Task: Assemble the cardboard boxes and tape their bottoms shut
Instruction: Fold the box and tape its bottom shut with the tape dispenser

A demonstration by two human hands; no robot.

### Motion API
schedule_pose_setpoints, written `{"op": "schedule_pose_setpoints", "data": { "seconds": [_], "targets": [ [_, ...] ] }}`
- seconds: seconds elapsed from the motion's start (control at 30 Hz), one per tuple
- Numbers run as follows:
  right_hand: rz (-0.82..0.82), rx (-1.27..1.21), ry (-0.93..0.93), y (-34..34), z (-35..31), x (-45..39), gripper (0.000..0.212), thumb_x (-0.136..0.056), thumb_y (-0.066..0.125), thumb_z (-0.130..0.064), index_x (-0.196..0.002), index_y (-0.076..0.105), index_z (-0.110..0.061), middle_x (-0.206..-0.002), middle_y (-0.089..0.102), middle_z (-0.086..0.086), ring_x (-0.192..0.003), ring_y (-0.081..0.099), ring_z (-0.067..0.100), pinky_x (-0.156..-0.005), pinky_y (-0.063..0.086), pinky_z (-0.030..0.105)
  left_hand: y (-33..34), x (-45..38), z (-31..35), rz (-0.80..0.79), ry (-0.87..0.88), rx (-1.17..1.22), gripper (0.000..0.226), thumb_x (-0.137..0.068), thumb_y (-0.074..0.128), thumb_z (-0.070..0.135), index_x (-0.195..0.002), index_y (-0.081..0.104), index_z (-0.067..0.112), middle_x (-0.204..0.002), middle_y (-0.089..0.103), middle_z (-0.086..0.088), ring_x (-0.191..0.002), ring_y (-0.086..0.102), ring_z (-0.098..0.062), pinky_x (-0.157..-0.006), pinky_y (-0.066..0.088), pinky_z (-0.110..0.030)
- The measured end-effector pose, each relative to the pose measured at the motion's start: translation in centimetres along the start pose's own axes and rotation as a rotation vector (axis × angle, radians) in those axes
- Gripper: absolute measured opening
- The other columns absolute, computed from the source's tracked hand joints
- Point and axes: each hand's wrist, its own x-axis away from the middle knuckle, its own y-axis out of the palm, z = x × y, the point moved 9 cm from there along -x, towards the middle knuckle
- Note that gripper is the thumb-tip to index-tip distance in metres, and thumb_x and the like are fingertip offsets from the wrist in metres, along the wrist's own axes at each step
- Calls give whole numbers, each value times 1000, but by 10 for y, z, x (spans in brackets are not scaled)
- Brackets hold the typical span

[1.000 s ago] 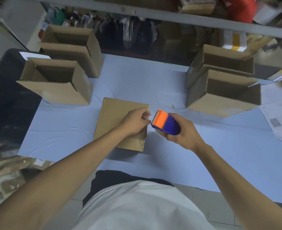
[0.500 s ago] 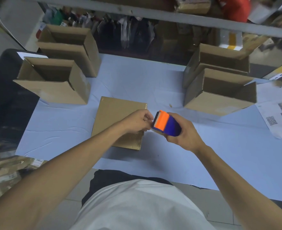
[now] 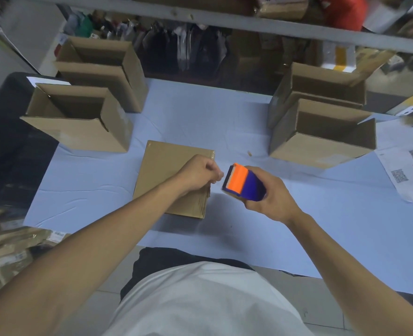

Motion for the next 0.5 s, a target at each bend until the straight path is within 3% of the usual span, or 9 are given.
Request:
{"op": "schedule_pose_setpoints", "data": {
  "seconds": [0.1, 0.2, 0.33, 0.5],
  "targets": [
    [-89, 104, -2, 6, 6, -1, 72, -67, 82, -33, -124, 42, -49, -112, 55, -27, -101, 56, 4, -73, 51, 14, -4, 1, 2, 40, 10, -177, 24, -88, 67, 13, -64, 67, 14, -61, 68, 5, -59, 62, -6, -69, 54, -27],
    [-129, 275, 30, 4, 20, 1, 66, -69, 80, -41, -125, 45, -40, -109, 60, -15, -92, 57, 10, -75, 51, 26, -6, 4, 3, 26, 6, -247, 24, -88, 69, 17, -66, 69, 9, -50, 63, 14, -52, 58, 7, -68, 49, -23],
    [-192, 353, 47, 5, 21, -6, 63, -71, 79, -38, -125, 47, -35, -105, 61, -13, -88, 57, 14, -71, 49, 26, -2, 9, -3, 24, -27, -195, 25, -88, 69, 15, -64, 68, 7, -47, 61, 13, -44, 53, 7, -64, 43, -21],
    [-227, 424, 78, 5, 15, -14, 63, -70, 77, -36, -125, 47, -34, -94, 58, -15, -80, 56, 15, -61, 41, 21, -18, 5, -4, 109, -31, -146, 23, -86, 71, 12, -63, 65, 11, -53, 62, 12, -53, 56, -4, -66, 46, -25]
  ]
}}
